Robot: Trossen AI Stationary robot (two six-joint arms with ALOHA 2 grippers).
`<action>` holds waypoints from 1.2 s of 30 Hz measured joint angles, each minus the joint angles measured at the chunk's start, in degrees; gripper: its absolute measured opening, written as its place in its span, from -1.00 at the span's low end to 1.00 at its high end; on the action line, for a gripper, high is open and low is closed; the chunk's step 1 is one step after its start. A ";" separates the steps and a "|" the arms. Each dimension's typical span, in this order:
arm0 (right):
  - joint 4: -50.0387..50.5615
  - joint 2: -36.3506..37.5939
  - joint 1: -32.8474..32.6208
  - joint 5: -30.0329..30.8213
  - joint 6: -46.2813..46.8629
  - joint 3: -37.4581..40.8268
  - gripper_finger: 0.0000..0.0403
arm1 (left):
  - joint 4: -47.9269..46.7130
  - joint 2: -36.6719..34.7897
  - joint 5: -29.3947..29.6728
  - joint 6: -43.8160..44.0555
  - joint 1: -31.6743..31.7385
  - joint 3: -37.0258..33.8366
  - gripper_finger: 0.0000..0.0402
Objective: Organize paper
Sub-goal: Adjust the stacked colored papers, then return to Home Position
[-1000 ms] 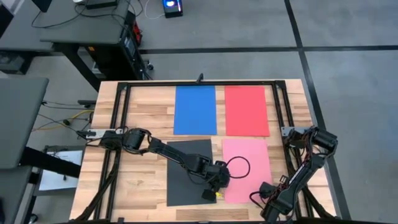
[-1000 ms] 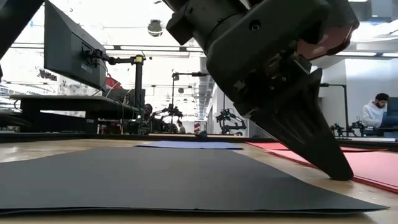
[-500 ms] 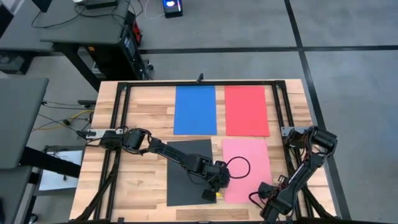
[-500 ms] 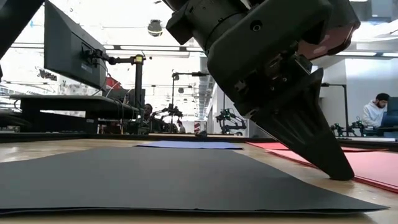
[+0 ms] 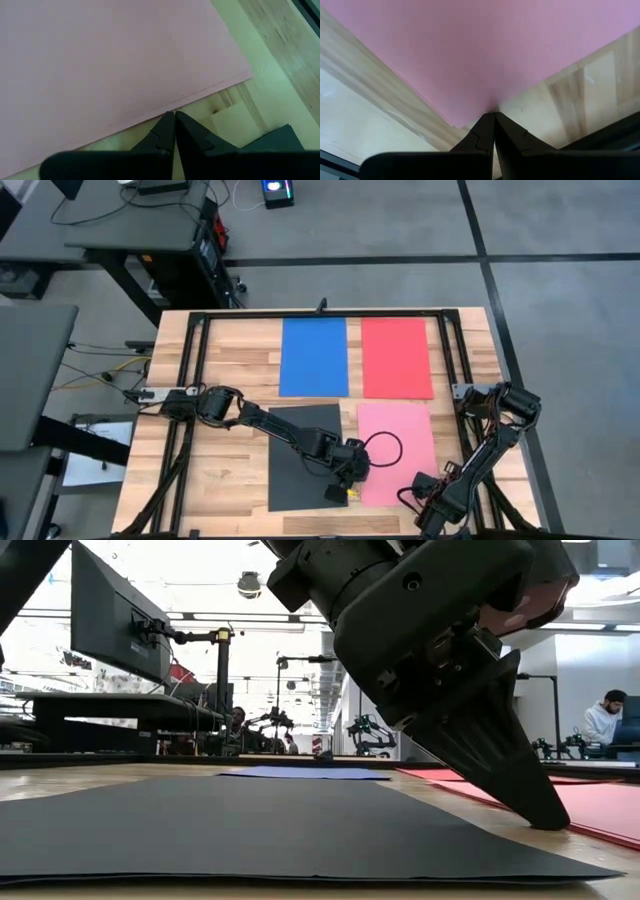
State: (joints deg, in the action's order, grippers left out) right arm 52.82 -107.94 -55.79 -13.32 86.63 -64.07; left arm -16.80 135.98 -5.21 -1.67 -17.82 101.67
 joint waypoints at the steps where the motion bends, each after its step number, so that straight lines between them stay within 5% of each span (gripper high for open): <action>1: -0.10 0.00 0.10 0.00 -0.04 0.00 -1.00 | 0.02 0.00 0.02 -0.02 0.00 0.00 -1.00; 26: 4.17 -0.20 -1.97 -3.74 1.06 -3.19 -1.00 | -2.40 -0.83 -0.09 -0.59 0.33 -0.04 -1.00; 36: 11.14 1.86 -2.69 -3.64 1.68 -7.27 -1.00 | -11.00 -4.76 0.31 -1.53 0.55 -0.28 -1.00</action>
State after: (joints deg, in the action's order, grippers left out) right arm 63.96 -106.08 -58.48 -16.96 88.31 -71.34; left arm -27.80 131.22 -4.90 -3.20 -17.28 101.39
